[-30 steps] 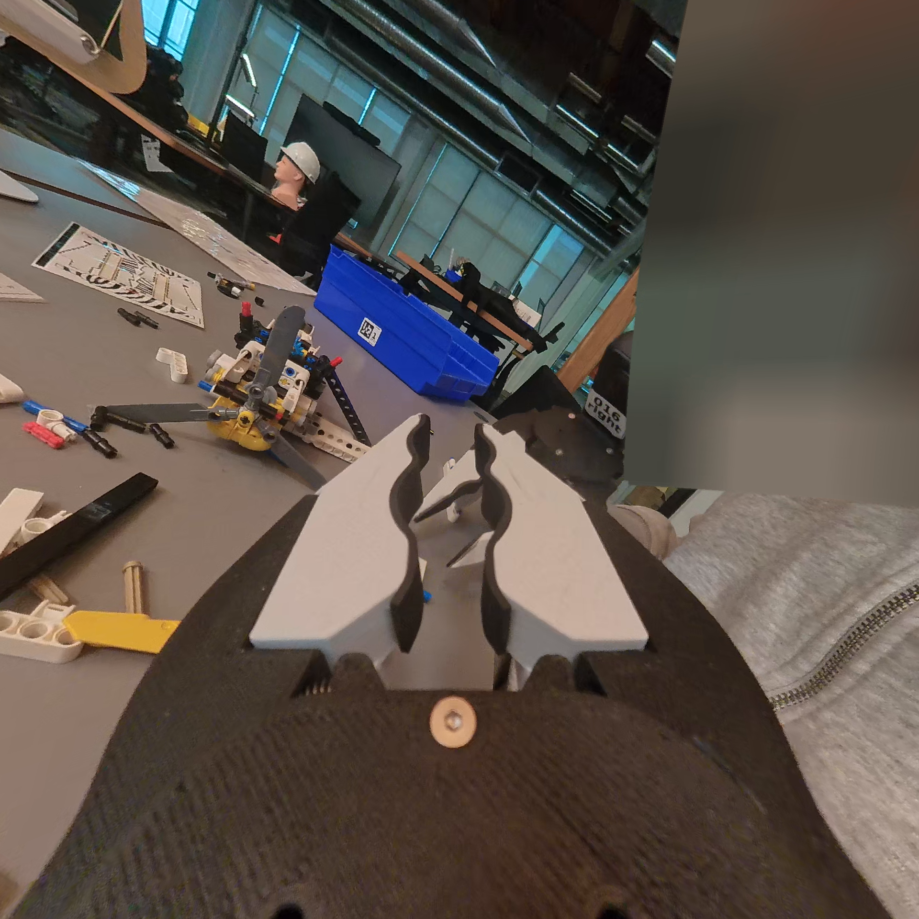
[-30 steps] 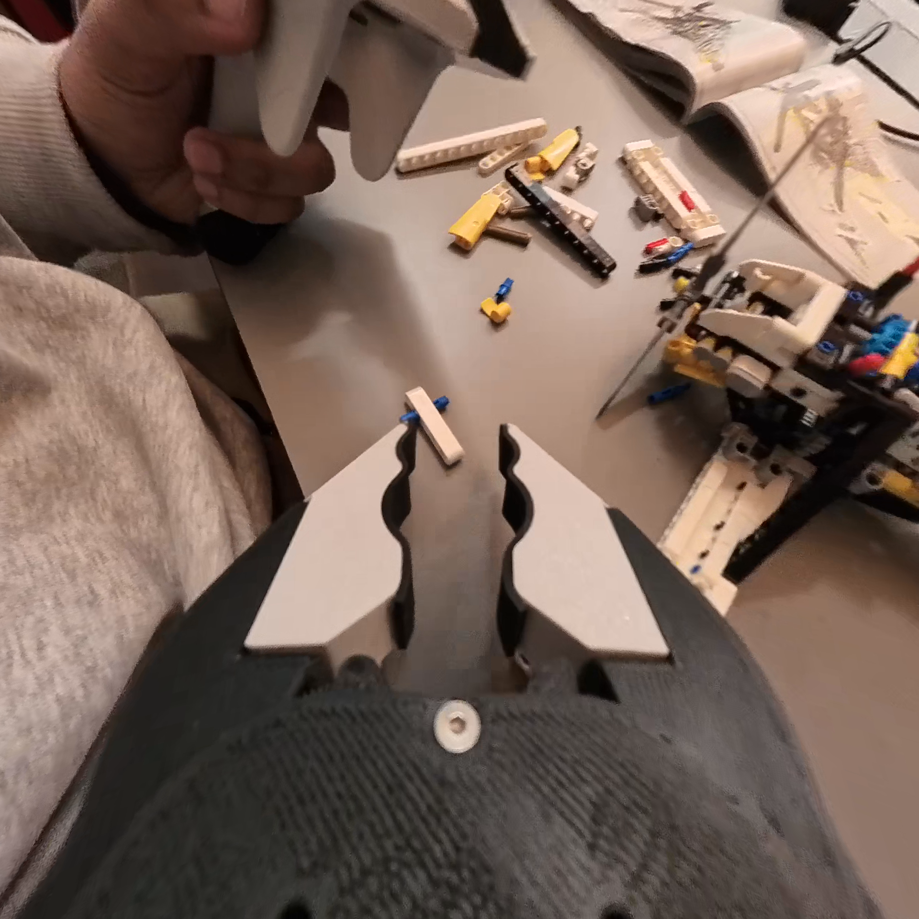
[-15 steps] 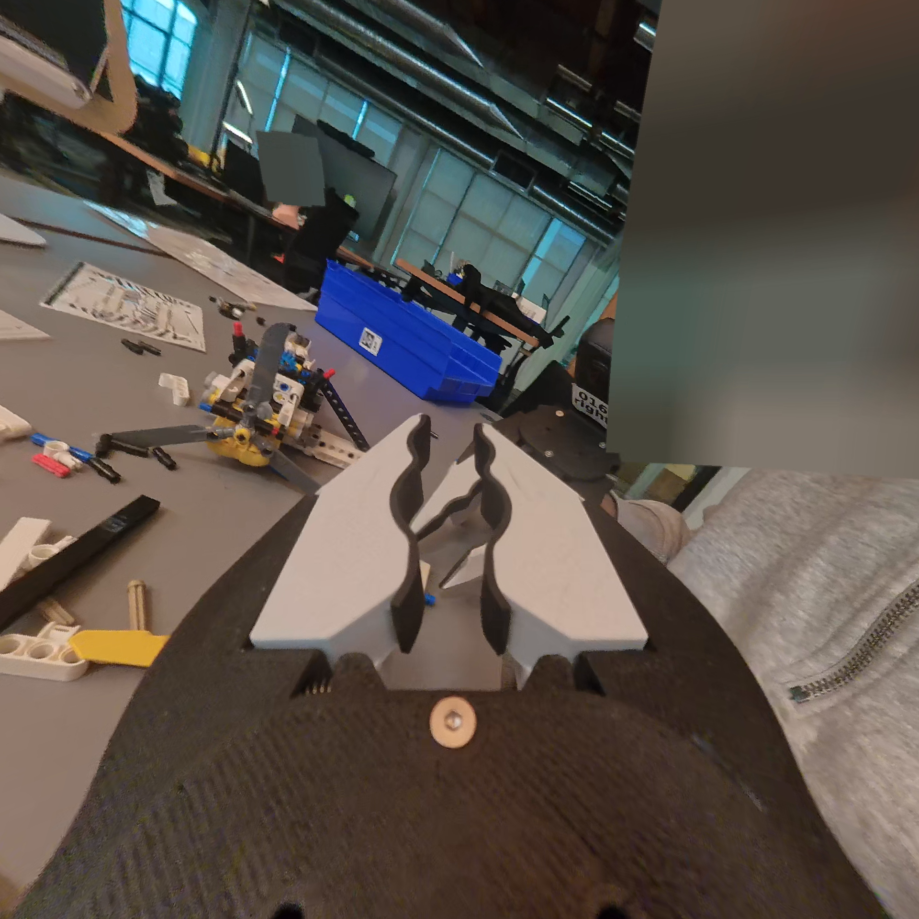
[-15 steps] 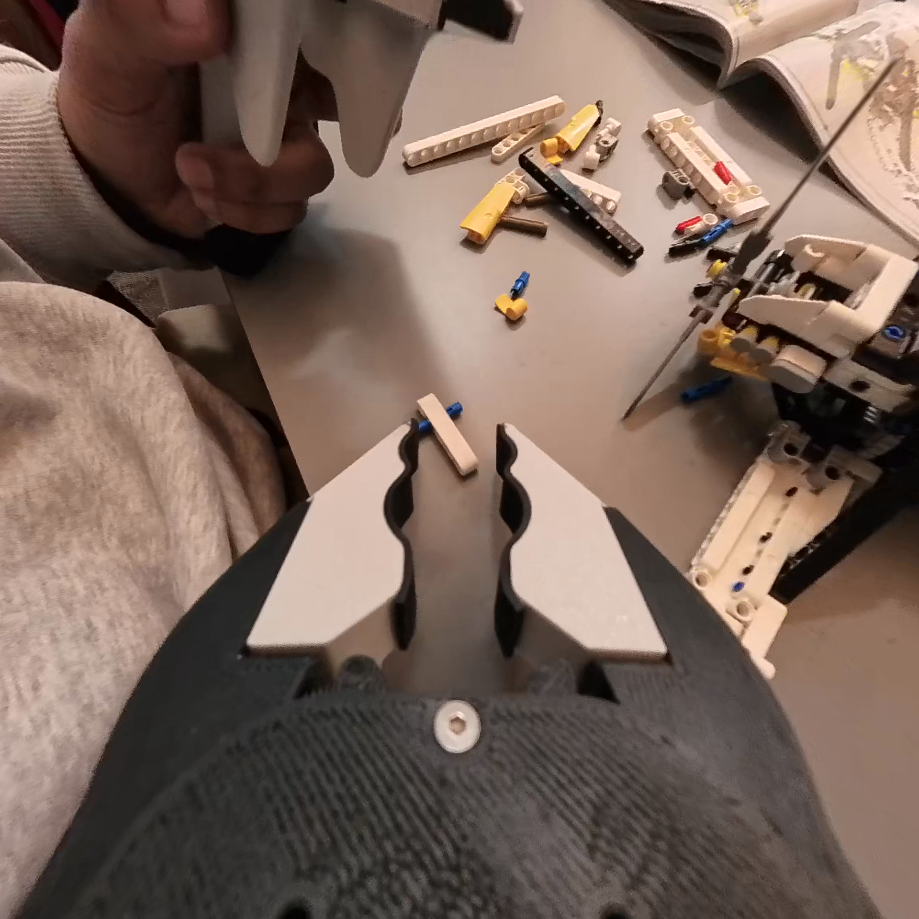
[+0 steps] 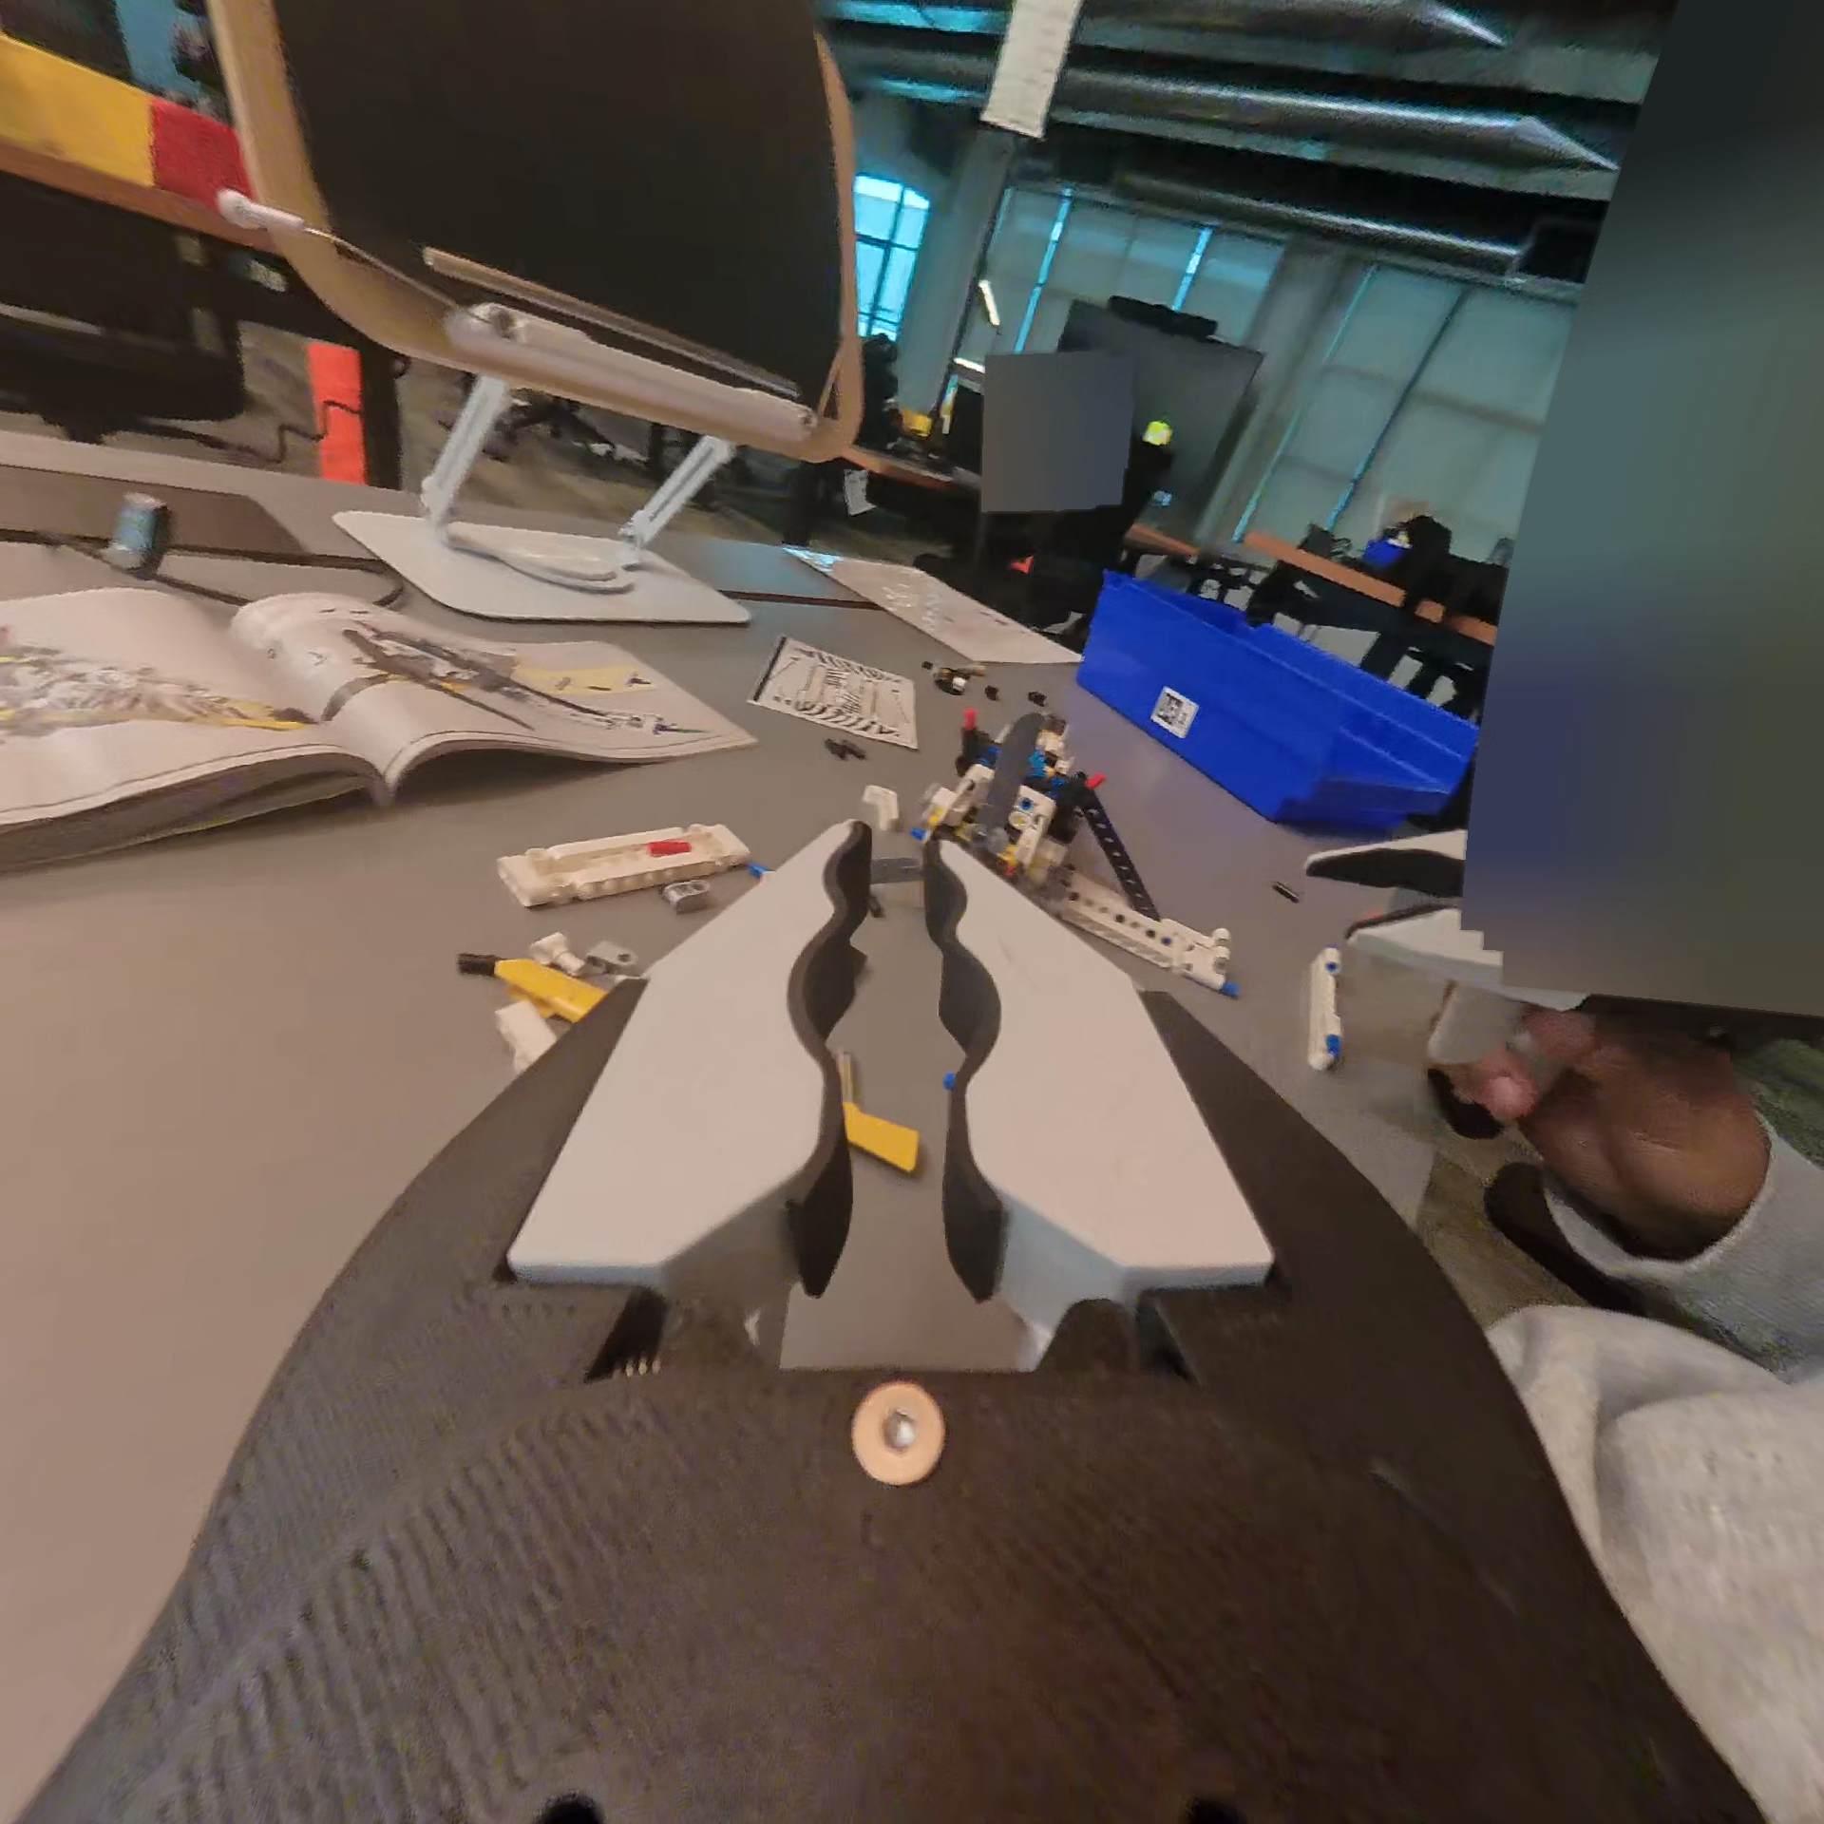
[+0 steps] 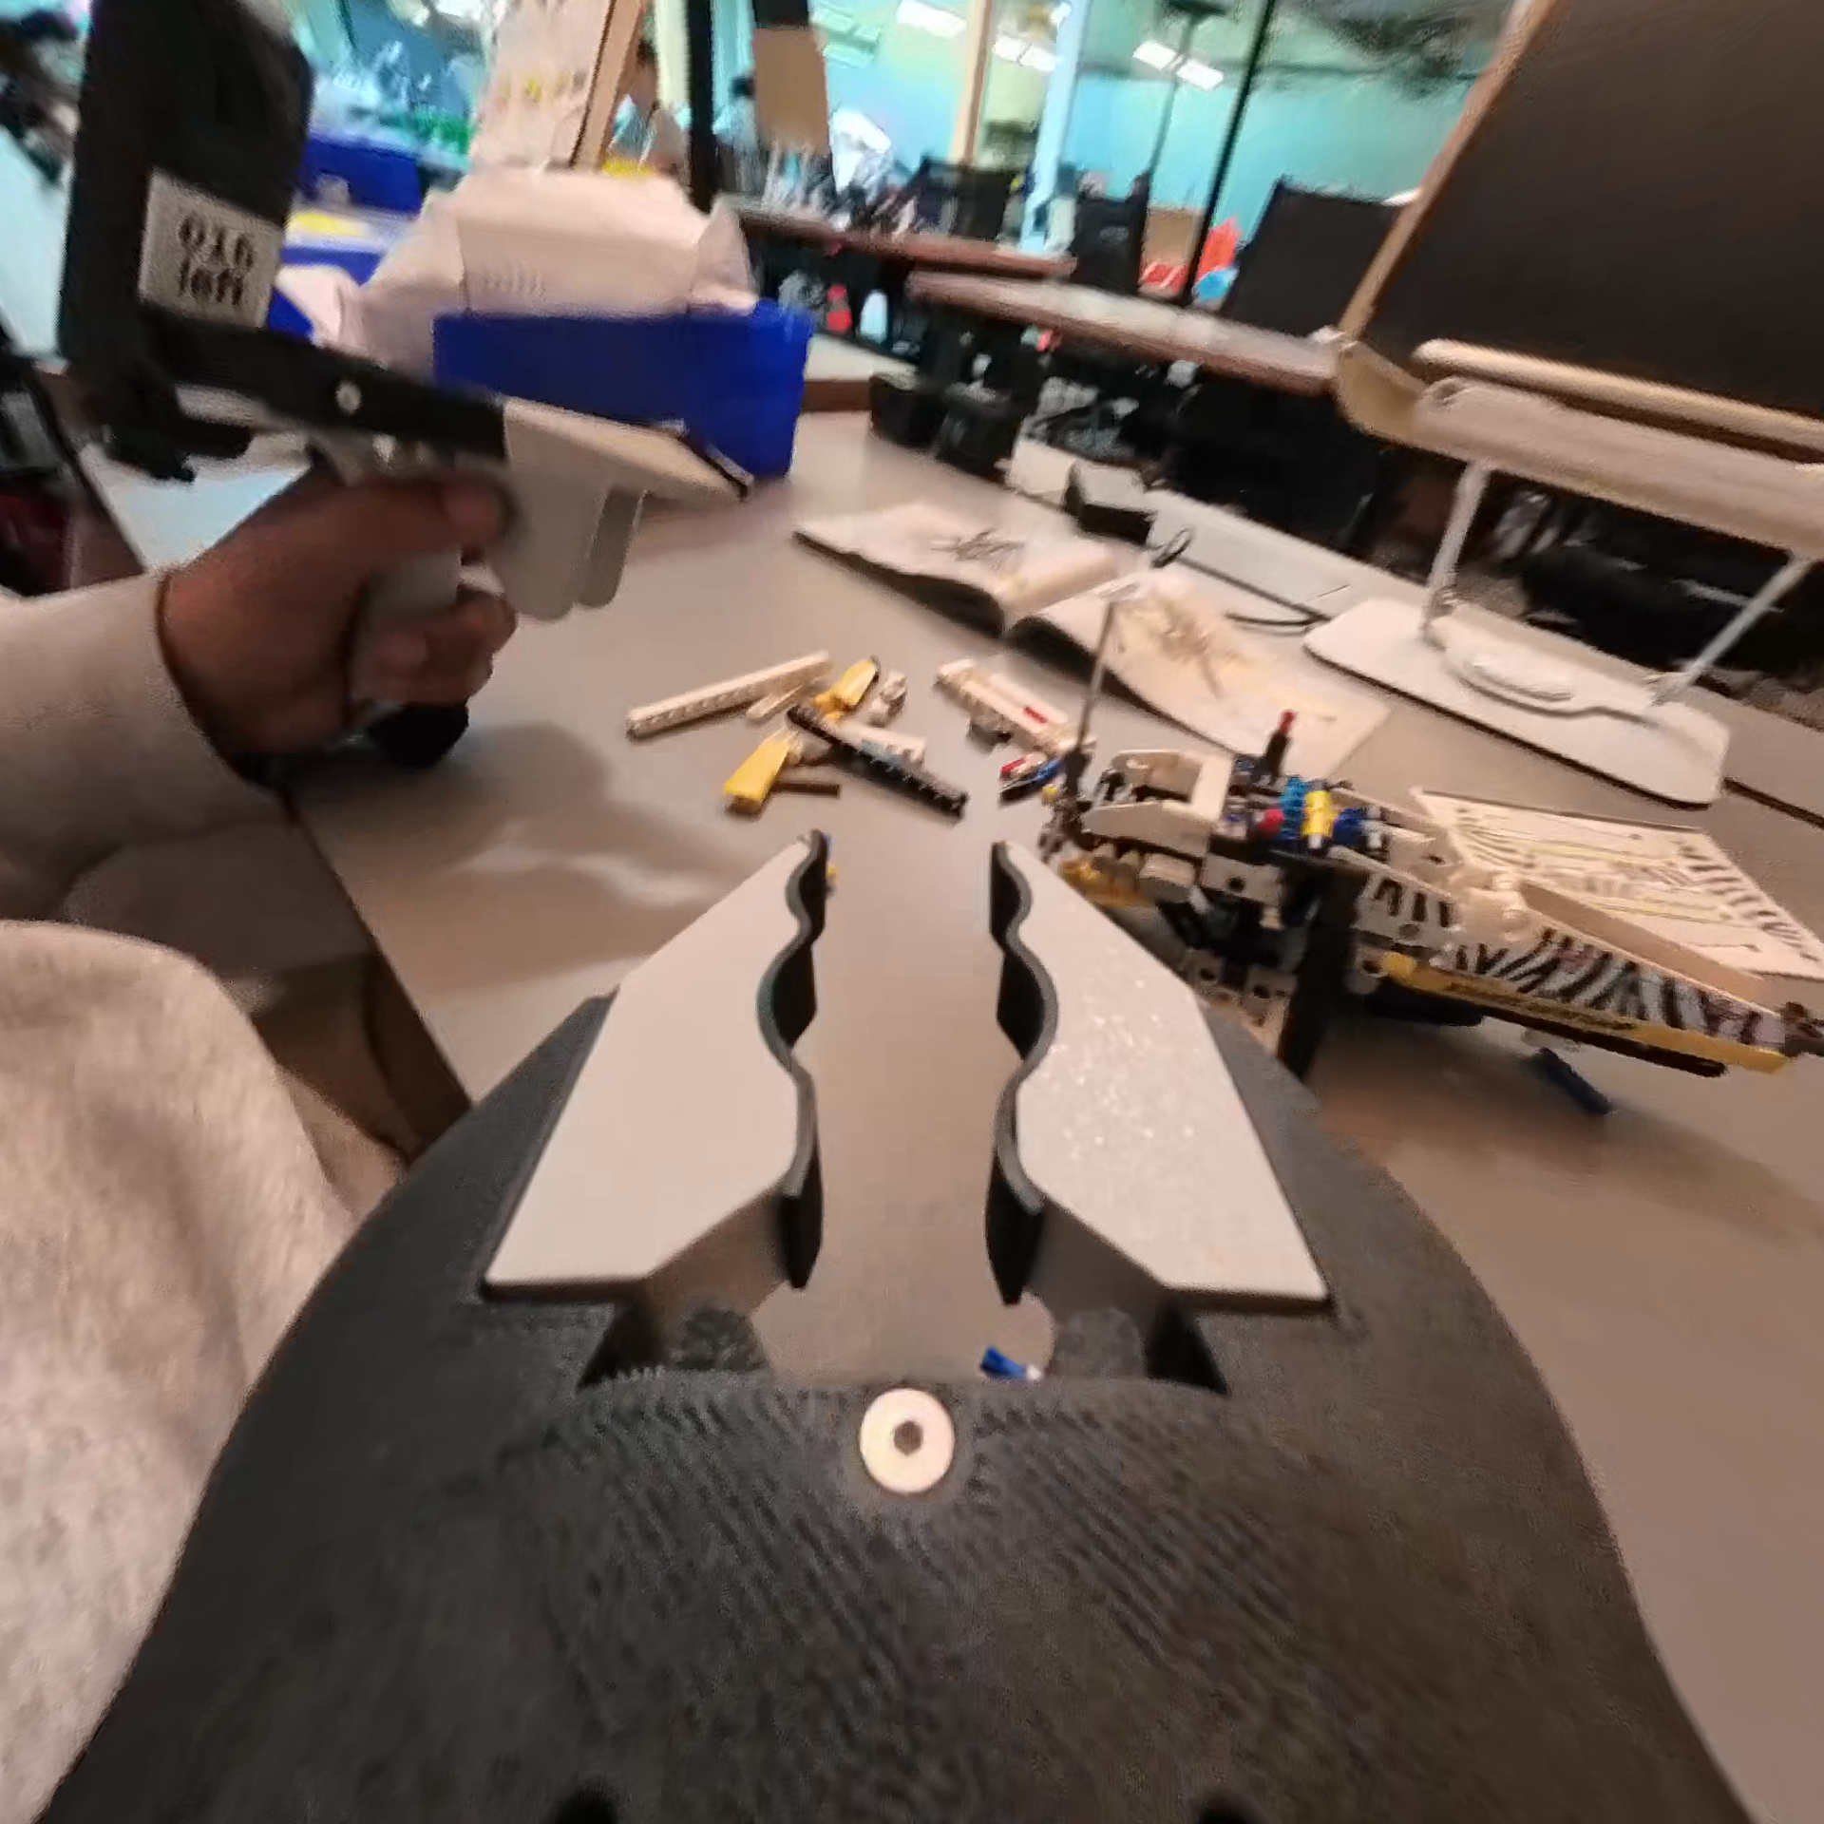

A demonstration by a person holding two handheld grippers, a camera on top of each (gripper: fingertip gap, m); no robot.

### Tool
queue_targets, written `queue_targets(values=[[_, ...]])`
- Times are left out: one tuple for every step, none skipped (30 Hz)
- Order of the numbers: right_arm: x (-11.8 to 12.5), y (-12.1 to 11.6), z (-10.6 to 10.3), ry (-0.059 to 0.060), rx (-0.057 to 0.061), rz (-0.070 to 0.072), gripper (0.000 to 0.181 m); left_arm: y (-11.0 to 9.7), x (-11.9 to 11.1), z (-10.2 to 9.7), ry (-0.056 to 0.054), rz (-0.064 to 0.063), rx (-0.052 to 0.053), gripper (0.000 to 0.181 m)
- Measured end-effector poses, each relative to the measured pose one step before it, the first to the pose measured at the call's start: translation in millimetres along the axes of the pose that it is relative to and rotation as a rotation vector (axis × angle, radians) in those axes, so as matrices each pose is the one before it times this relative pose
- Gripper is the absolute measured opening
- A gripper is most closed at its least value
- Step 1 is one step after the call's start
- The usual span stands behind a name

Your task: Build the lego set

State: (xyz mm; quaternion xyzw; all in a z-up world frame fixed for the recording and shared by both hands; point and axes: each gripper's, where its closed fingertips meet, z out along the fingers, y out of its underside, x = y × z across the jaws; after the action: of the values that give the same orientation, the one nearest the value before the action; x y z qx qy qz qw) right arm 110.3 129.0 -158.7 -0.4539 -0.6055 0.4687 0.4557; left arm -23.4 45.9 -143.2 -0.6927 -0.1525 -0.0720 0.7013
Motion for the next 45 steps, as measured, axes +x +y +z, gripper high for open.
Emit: queue_targets(values=[[3.55, -4.81, -0.82, 0.0201, 0.0308, 0.0125, 0.03, -1.06, -2.43, 0.09, -0.0126, -0.0005, 0.0059, 0.008], [0.95, -5.38, 0.75, 0.0008, 0.0352, 0.0136, 0.029, -0.16, -1.18, 0.76, -0.0053, -0.0043, 0.0009, 0.008], [-0.34, -4.39, 1.57, -0.0073, 0.0321, 0.0197, 0.03, 0.63, -0.31, 1.27, 0.0002, -0.0065, -0.0035, 0.008], [-0.13, -2.8, 1.71, -0.0072, 0.0204, 0.0232, 0.03, 0.36, 0.37, 1.5, 0.004, -0.0084, -0.0016, 0.009], [-0.36, -2.21, 2.12, -0.0081, 0.0148, 0.0164, 0.03, 0.39, 0.5, 1.7, 0.0057, -0.012, 0.0009, 0.011], [-0.29, -1.36, 2.6, -0.0068, 0.0098, 0.0084, 0.03, 0.33, 0.47, 1.89, 0.0076, -0.0144, 0.0001, 0.013], [1.38, -0.21, 3.42, 0.0047, 0.001, 0.0055, 0.024, 0.67, -1.67, 2.11, -0.0075, -0.0149, -0.0025, 0.021], [3.18, 0.95, 4.28, 0.0186, -0.0074, 0.0037, 0.01, 0.71, -4.71, 2.1, -0.0291, -0.0138, -0.0051, 0.034], [3.64, 1.33, 4.93, 0.0237, -0.0105, 0.0008, 0.0, 0.97, -4.21, 1.72, -0.0276, -0.0083, -0.0086, 0.036], [2.11, 0.72, 5.06, 0.017, -0.0059, -0.0018, 0.0, 0.83, -1.75, 1.21, -0.0141, -0.0011, -0.0069, 0.036], [-0.64, -0.32, 4.8, 0.002, 0.0019, -0.0036, 0.0, 0.27, 0.29, 0.86, -0.0029, 0.0045, -0.0024, 0.036], [-2.59, -1.47, 4.08, -0.0078, 0.011, -0.0036, 0.0, -0.04, 1.01, 0.53, 0.0002, 0.0068, 0.0014, 0.035], [-3.13, -2.4, 3.56, -0.0111, 0.0193, -0.004, 0.0, -0.12, 1.81, 0.22, 0.0032, 0.0075, 0.0026, 0.031], [-3.61, -2.74, 2.88, -0.0134, 0.0233, -0.0065, 0.0, -0.01, 2.67, 0.02, 0.0092, 0.0089, 0.0029, 0.025], [-3.63, -2.24, 2.26, -0.0136, 0.0211, -0.009, 0.0, -0.22, 2.38, -0.27, 0.0078, 0.0105, 0.0028, 0.019], [-3.87, -1.36, 1.24, -0.0145, 0.0151, -0.0146, 0.0, -0.4, 1.78, -0.38, 0.0042, 0.0076, 0.0047, 0.015], [-4.79, -1.45, 0.27, -0.0226, 0.015, -0.0202, 0.0, -0.35, 0.72, -0.21, -0.0013, 0.0071, 0.0033, 0.013], [-5.52, -2.38, -0.9, -0.0312, 0.0221, -0.018, 0.0, 0.07, -0.52, 0.01, -0.009, 0.0045, 0.0, 0.011], [-3.72, -3.39, -2.09, -0.0242, 0.0286, -0.0086, 0.0, 0.15, -1.48, 0.1, -0.0139, 0.0017, -0.0012, 0.007], [-0.6, -4.1, -3.02, -0.0093, 0.0325, 0.0035, 0.0, 0.1, -0.86, 0.13, -0.0086, 0.0009, -0.0013, 0.004], [0.9, -4.55, -3.43, -0.0034, 0.0357, 0.0133, 0.0, 0.09, 0.31, 0.05, 0.0014, 0.0014, -0.0001, 0.002], [1.86, -4.73, -3.65, -0.0027, 0.038, 0.0202, 0.0, -0.12, 0.14, -0.14, 0.0014, 0.0001, 0.0008, 0.001], [2.46, -4.86, -3.71, -0.0018, 0.0399, 0.0263, 0.0, -0.12, -0.38, -0.08, -0.0019, -0.0021, 0.001, 0.0], [3.17, -5.21, -3.61, -0.0009, 0.0435, 0.0313, 0.0, -0.1, -0.75, -0.03, -0.0026, -0.0039, 0.0006, 0.0], [3.47, -5.16, -3.07, -0.0002, 0.0435, 0.0347, 0.0, 0.13, -1.11, 0.11, -0.0046, -0.0051, -0.0009, 0.0], [4.03, -3.93, -2.54, 0.0019, 0.0321, 0.0364, 0.0, 0.27, -1.08, 0.24, -0.0047, -0.0053, -0.0019, 0.0], [4.06, -2.3, -1.79, 0.0036, 0.017, 0.0339, 0.0, 0.32, 0.09, 0.3, 0.0022, -0.0027, -0.0028, 0.0], [2.42, -1.45, -1.0, -0.0009, 0.0098, 0.0279, 0.0, 0.69, 1.59, 0.45, 0.0126, -0.0017, -0.0045, 0.0], [0.12, -0.77, -0.35, -0.0097, 0.007, 0.0205, 0.0, 1.59, 2.64, 0.76, 0.0195, -0.006, -0.0104, 0.0], [-1.13, -0.24, 0.1, -0.0126, 0.0031, 0.0127, 0.0, 2.28, 1.79, 1.24, 0.0133, -0.008, -0.0153, 0.0], [-1.25, 0.35, 0.36, -0.0094, -0.0013, 0.0047, 0.003, 1.64, 0.39, 1.07, 0.0044, -0.0033, -0.0117, 0.0], [-0.89, 0.53, 0.48, -0.0046, -0.0035, -0.0023, 0.005, 0.14, -0.1, 0.36, -0.0007, 0.0003, -0.002, 0.0], [-0.57, 0.32, 0.16, -0.001, -0.0022, -0.0047, 0.006, -0.08, 0.34, -0.01, 0.0016, 0.0015, 0.0004, 0.0], [-0.54, 0.09, 0.09, -0.0012, -0.0005, -0.0033, 0.006, 0.26, 0.44, 0.31, 0.002, 0.0019, -0.0021, 0.0], [-0.34, -0.02, -0.09, -0.0025, 0.0005, -0.0006, 0.007, 0.61, 0.14, 0.61, 0.0009, 0.0011, -0.0054, 0.0], [-0.08, -0.29, -0.06, -0.0027, 0.0019, 0.0024, 0.008, 0.6, -0.32, 0.76, -0.0026, -0.0007, -0.005, 0.0], [0.2, -0.32, -0.31, -0.0023, 0.0031, 0.0045, 0.008, -0.27, -0.39, 0.76, -0.0025, -0.0013, 0.002, 0.0], [0.54, -0.72, -0.49, -0.0012, 0.0047, 0.0059, 0.009, -0.14, -0.07, 0.56, -0.0016, 0.0003, 0.0012, 0.0], [0.67, -0.97, -0.76, -0.0005, 0.0066, 0.0068, 0.009, 0.0, 0.18, 0.4, -0.0012, 0.0024, -0.0003, 0.0], [0.77, -1.0, -0.79, -0.0002, 0.0072, 0.0074, 0.009, 0.04, 0.41, 0.4, -0.0014, 0.004, 0.0005, 0.0], [0.61, -0.9, -0.81, -0.0004, 0.0065, 0.0081, 0.009, -0.29, 0.43, 0.17, -0.0028, 0.0053, 0.0023, 0.0], [0.35, -0.76, -0.54, -0.0017, 0.0051, 0.0091, 0.01, -0.45, 0.06, 0.39, -0.0065, 0.0054, 0.0045, 0.0], [0.02, -0.4, -0.49, -0.0025, 0.0033, 0.0088, 0.01, -0.69, 0.26, 0.65, -0.0066, 0.006, 0.006, 0.0], [-0.48, -0.29, -0.29, -0.0033, 0.0018, 0.0059, 0.011, -0.08, 0.64, 0.96, -0.0067, 0.0066, 0.0016, 0.0], [-0.9, -0.08, -0.22, -0.0044, 0.0007, 0.0011, 0.011, 0.35, 1.0, 1.37, -0.0062, 0.0063, -0.0005, 0.0]])
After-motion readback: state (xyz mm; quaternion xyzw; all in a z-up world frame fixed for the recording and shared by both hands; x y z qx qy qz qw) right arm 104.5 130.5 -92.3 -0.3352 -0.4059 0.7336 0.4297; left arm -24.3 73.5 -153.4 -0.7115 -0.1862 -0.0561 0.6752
